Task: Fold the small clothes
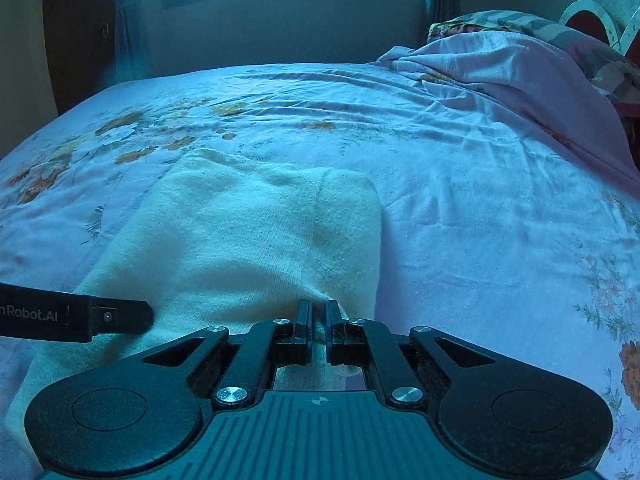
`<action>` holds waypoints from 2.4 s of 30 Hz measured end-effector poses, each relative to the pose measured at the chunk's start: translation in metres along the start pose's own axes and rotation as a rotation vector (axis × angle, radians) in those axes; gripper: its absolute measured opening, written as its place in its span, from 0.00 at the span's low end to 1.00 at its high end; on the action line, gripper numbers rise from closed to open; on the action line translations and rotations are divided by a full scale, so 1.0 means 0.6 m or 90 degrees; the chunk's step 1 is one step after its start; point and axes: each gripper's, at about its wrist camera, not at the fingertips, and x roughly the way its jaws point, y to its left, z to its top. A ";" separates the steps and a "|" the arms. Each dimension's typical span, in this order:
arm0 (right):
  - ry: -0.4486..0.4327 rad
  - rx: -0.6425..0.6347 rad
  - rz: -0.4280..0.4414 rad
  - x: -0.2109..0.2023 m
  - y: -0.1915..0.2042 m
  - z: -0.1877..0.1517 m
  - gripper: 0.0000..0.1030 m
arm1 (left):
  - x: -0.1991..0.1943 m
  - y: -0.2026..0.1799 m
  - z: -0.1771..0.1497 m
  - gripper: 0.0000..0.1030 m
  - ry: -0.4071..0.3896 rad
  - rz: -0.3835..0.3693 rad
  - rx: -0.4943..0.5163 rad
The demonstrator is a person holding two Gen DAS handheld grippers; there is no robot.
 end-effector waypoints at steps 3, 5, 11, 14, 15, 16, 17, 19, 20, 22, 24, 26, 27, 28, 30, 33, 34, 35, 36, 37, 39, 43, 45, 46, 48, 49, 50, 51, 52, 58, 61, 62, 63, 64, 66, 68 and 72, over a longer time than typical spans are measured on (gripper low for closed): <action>-0.014 0.013 0.010 -0.015 0.000 0.007 0.04 | -0.006 -0.004 0.007 0.73 -0.001 0.007 0.001; -0.037 0.022 0.016 -0.027 0.002 0.020 0.04 | -0.014 -0.010 0.016 0.69 -0.014 0.006 0.005; -0.051 0.015 0.009 -0.001 -0.004 0.070 0.04 | -0.004 -0.032 0.066 0.69 -0.037 0.017 0.048; -0.047 0.024 -0.001 0.025 -0.010 0.089 0.04 | 0.022 -0.036 0.091 0.69 -0.032 0.026 0.054; -0.042 0.022 -0.006 0.038 -0.013 0.092 0.04 | 0.032 -0.036 0.098 0.69 -0.028 0.029 0.053; -0.036 0.019 -0.011 0.047 -0.014 0.093 0.04 | 0.045 -0.035 0.104 0.69 -0.021 0.033 0.050; -0.029 0.014 -0.021 0.059 -0.016 0.093 0.04 | 0.056 -0.033 0.107 0.69 -0.015 0.040 0.048; -0.004 0.004 -0.032 0.085 -0.024 0.087 0.04 | 0.078 -0.026 0.112 0.72 0.000 0.047 0.043; 0.008 0.003 -0.031 0.096 -0.029 0.083 0.04 | 0.086 -0.022 0.113 0.74 0.005 0.045 0.039; 0.013 0.009 -0.027 0.107 -0.035 0.077 0.04 | 0.094 -0.019 0.112 0.78 0.006 0.046 0.037; 0.017 0.023 -0.026 0.112 -0.040 0.076 0.03 | 0.097 -0.024 0.110 0.79 0.005 0.054 0.049; 0.020 0.038 -0.023 0.112 -0.045 0.077 0.03 | 0.094 -0.027 0.108 0.79 0.003 0.061 0.052; 0.022 0.036 -0.025 0.109 -0.044 0.078 0.04 | 0.091 -0.028 0.107 0.79 0.005 0.063 0.049; 0.026 0.032 -0.027 0.106 -0.041 0.080 0.04 | 0.087 -0.028 0.105 0.79 0.006 0.065 0.046; 0.028 0.031 -0.028 0.091 -0.037 0.085 0.04 | 0.075 -0.028 0.097 0.79 0.007 0.066 0.043; -0.005 0.035 -0.017 0.046 -0.026 0.080 0.04 | 0.050 -0.030 0.077 0.79 0.000 0.067 0.057; -0.017 0.034 -0.012 0.029 -0.021 0.075 0.04 | 0.041 -0.031 0.070 0.79 -0.003 0.067 0.062; -0.027 0.031 -0.004 0.013 -0.015 0.070 0.04 | 0.031 -0.031 0.062 0.79 -0.007 0.065 0.064; -0.039 0.023 0.003 -0.006 -0.006 0.062 0.04 | 0.023 -0.029 0.055 0.79 -0.008 0.062 0.062; -0.049 0.013 0.005 -0.022 0.003 0.054 0.04 | 0.015 -0.027 0.047 0.79 -0.007 0.059 0.059; -0.058 -0.003 0.011 -0.050 0.019 0.034 0.04 | -0.002 -0.026 0.030 0.79 -0.008 0.054 0.059; -0.049 -0.005 0.029 -0.086 0.037 -0.008 0.04 | -0.031 -0.028 -0.003 0.79 -0.007 0.046 0.061; -0.033 -0.010 0.030 -0.095 0.043 -0.033 0.04 | -0.042 -0.029 -0.020 0.79 -0.005 0.044 0.061; -0.023 -0.014 0.024 -0.097 0.044 -0.046 0.04 | -0.046 -0.029 -0.026 0.79 -0.001 0.042 0.061; -0.011 -0.012 0.020 -0.099 0.042 -0.067 0.04 | -0.053 -0.030 -0.044 0.79 0.010 0.040 0.062; -0.009 -0.007 0.016 -0.102 0.038 -0.079 0.04 | -0.055 -0.030 -0.051 0.79 0.012 0.040 0.062; -0.006 -0.002 0.015 -0.106 0.037 -0.087 0.04 | -0.057 -0.029 -0.059 0.79 0.013 0.041 0.062; -0.005 0.002 0.015 -0.110 0.034 -0.093 0.04 | -0.060 -0.029 -0.066 0.80 0.012 0.043 0.061; -0.003 0.003 0.013 -0.114 0.033 -0.098 0.04 | -0.062 -0.029 -0.070 0.80 0.014 0.043 0.061; 0.005 0.002 0.010 -0.130 0.036 -0.110 0.04 | -0.071 -0.034 -0.086 0.80 0.020 0.052 0.069; 0.009 0.012 0.017 -0.139 0.034 -0.105 0.04 | -0.080 -0.035 -0.087 0.77 0.020 0.052 0.069; 0.009 0.016 0.020 -0.142 0.032 -0.103 0.04 | -0.084 -0.034 -0.086 0.77 0.018 0.052 0.067; 0.008 0.021 0.022 -0.145 0.029 -0.101 0.04 | -0.088 -0.034 -0.085 0.77 0.015 0.051 0.065; 0.006 0.028 0.023 -0.149 0.026 -0.099 0.04 | -0.092 -0.033 -0.083 0.77 0.011 0.050 0.063; 0.002 0.046 0.028 -0.152 0.017 -0.092 0.04 | -0.100 -0.031 -0.077 0.77 0.001 0.045 0.058; 0.003 0.066 0.034 -0.150 0.006 -0.085 0.04 | -0.102 -0.027 -0.068 0.78 -0.003 0.040 0.052; 0.010 0.112 0.047 -0.132 -0.022 -0.068 0.08 | -0.093 -0.011 -0.042 0.80 -0.005 0.031 0.032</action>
